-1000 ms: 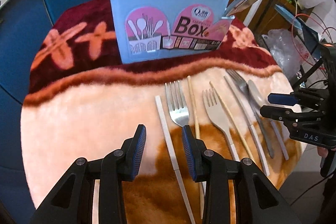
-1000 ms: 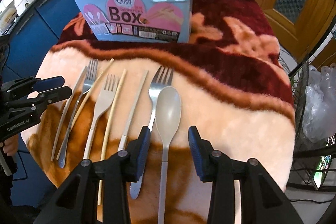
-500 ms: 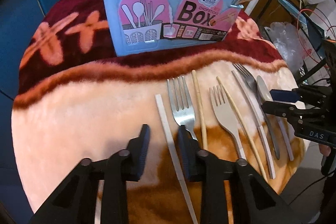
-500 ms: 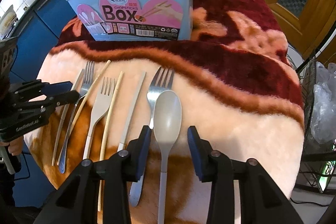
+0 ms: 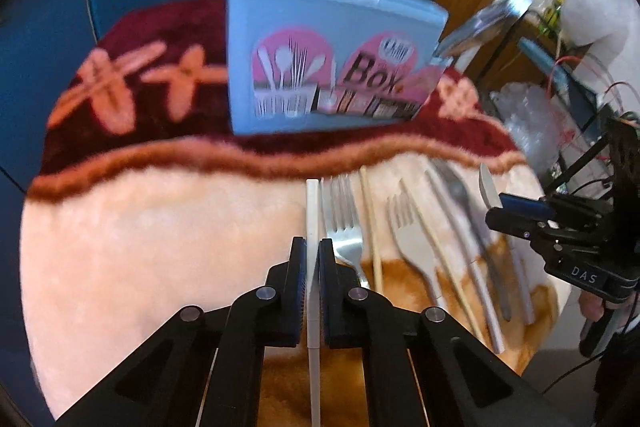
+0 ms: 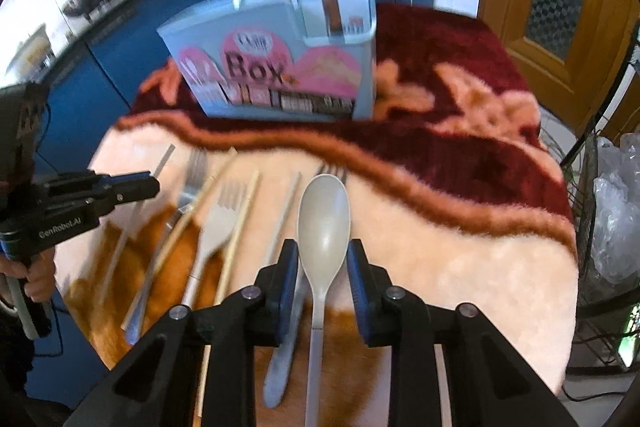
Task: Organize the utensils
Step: 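Lift the plastic spoon and chopstick and carry them over the caddy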
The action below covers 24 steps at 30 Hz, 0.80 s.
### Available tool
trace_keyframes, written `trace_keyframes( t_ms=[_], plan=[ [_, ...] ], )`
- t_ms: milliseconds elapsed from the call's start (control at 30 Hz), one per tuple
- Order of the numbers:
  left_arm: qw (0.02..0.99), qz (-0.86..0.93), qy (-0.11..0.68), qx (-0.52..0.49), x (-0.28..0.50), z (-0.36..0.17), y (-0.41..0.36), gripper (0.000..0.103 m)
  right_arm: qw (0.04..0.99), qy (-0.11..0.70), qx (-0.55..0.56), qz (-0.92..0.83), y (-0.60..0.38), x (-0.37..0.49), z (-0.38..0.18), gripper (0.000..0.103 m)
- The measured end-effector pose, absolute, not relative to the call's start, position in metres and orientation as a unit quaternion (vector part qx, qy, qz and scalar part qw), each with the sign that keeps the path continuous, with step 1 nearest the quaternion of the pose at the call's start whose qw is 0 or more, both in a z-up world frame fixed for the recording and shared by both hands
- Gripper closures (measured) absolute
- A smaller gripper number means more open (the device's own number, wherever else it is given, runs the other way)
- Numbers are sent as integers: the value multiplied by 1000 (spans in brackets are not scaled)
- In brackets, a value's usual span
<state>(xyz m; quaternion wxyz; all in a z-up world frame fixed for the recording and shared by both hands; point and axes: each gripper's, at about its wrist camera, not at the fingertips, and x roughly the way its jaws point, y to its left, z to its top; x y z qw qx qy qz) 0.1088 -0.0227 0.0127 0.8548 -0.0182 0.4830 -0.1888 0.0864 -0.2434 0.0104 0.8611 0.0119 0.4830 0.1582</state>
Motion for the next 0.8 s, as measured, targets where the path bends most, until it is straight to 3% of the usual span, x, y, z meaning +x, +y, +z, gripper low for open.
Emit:
trace_keyframes(
  t_ms=[367, 800],
  plan=[
    [927, -178, 329, -38, 94, 81, -15, 97, 932, 325, 69, 142, -259, 63, 60, 75],
    [978, -139, 145, -56, 139, 146, -25, 97, 964, 239, 66, 94, -278, 91, 95, 75]
  ],
)
